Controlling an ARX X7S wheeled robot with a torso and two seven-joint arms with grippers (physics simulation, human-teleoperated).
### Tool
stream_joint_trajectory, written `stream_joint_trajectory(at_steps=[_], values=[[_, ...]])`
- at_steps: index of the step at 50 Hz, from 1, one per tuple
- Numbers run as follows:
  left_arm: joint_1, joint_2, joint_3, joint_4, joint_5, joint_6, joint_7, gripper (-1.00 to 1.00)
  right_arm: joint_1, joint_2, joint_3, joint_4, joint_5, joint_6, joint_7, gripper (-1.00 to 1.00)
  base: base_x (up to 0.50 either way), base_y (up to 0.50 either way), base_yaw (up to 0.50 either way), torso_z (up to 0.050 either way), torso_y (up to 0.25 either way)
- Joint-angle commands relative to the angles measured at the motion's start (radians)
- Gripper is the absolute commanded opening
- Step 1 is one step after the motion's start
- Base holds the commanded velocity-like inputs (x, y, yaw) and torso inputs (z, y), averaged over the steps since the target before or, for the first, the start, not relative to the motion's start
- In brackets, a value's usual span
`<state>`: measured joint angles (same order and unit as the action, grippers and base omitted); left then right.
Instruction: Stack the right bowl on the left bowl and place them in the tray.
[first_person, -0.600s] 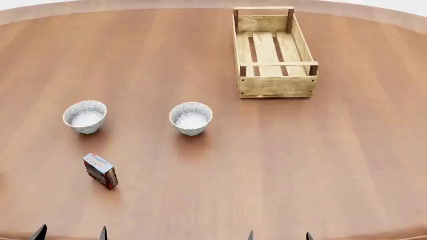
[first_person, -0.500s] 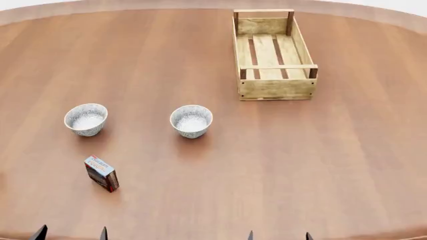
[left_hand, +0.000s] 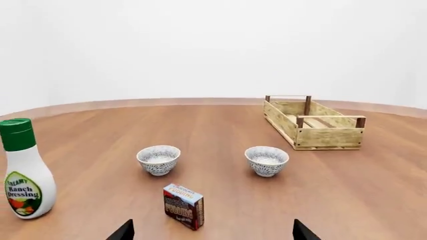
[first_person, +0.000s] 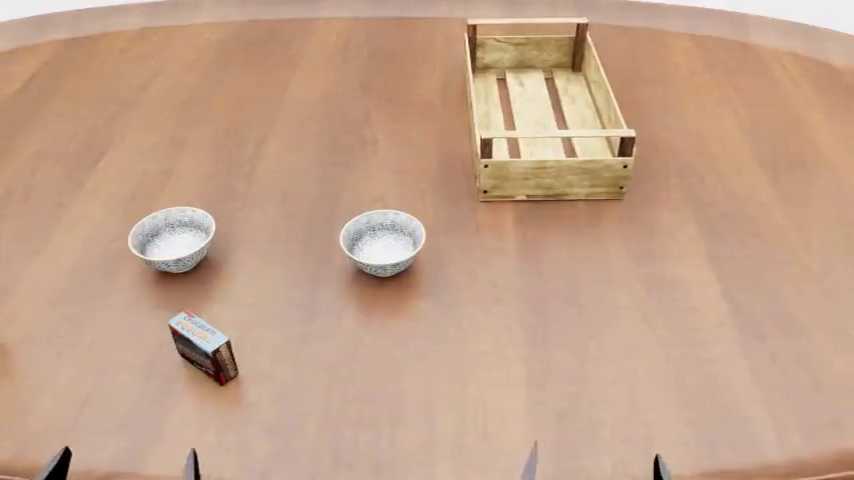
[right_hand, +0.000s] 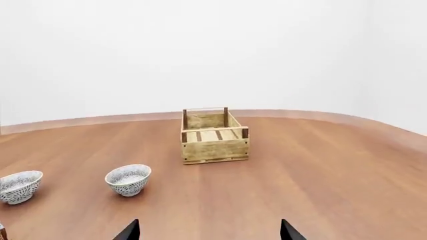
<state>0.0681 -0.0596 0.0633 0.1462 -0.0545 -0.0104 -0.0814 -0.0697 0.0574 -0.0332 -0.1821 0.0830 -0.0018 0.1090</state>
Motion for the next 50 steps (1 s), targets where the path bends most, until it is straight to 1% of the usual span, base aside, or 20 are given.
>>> stream_joint_trajectory(at_steps=[1,3,6,10,12,23,26,32,41,50], values=[[0.047,-0.024,0.023,0.241,-0.017,-0.085,-0.036,1.0,-0.029,0.034,-0.003,-0.247,0.038,0.096,0.043,1.0,0.0,0.0,0.0,0.0,0.0],[0.055,-0.03,0.034,0.291,0.018,-0.095,-0.055,1.0,-0.03,0.041,-0.003,-0.303,0.041,0.121,0.05,1.0,0.0,0.0,0.0,0.0,0.0],[0.063,-0.034,0.042,0.366,0.026,-0.126,-0.066,1.0,-0.03,0.05,-0.002,-0.365,0.049,0.153,0.059,1.0,0.0,0.0,0.0,0.0,0.0],[0.07,-0.039,0.04,0.492,0.001,-0.193,-0.072,1.0,-0.024,0.06,0.001,-0.463,0.069,0.221,0.076,1.0,0.0,0.0,0.0,0.0,0.0],[0.075,-0.047,0.048,0.556,0.02,-0.211,-0.081,1.0,-0.021,0.068,-0.003,-0.511,0.071,0.248,0.082,1.0,0.0,0.0,0.0,0.0,0.0],[0.06,-0.066,0.045,0.792,-0.004,-0.363,-0.105,1.0,0.001,0.098,-0.022,-0.662,0.081,0.339,0.101,1.0,0.0,0.0,0.0,0.0,0.0],[0.05,-0.07,0.047,0.845,-0.01,-0.403,-0.111,1.0,0.005,0.1,-0.016,-0.692,0.095,0.334,0.103,1.0,0.0,0.0,0.0,0.0,0.0],[0.044,-0.075,0.053,0.854,-0.022,-0.413,-0.119,1.0,0.025,0.104,-0.013,-0.743,0.09,0.395,0.135,1.0,0.0,0.0,0.0,0.0,0.0],[0.036,-0.085,0.06,0.866,-0.032,-0.429,-0.132,1.0,0.025,0.108,0.004,-0.746,0.116,0.394,0.148,1.0,0.02,0.0,0.0,0.0,0.0],[0.038,-0.099,0.068,0.861,-0.035,-0.414,-0.14,1.0,0.026,0.119,-0.002,-0.747,0.128,0.395,0.151,1.0,0.46,0.0,0.0,0.0,0.0]])
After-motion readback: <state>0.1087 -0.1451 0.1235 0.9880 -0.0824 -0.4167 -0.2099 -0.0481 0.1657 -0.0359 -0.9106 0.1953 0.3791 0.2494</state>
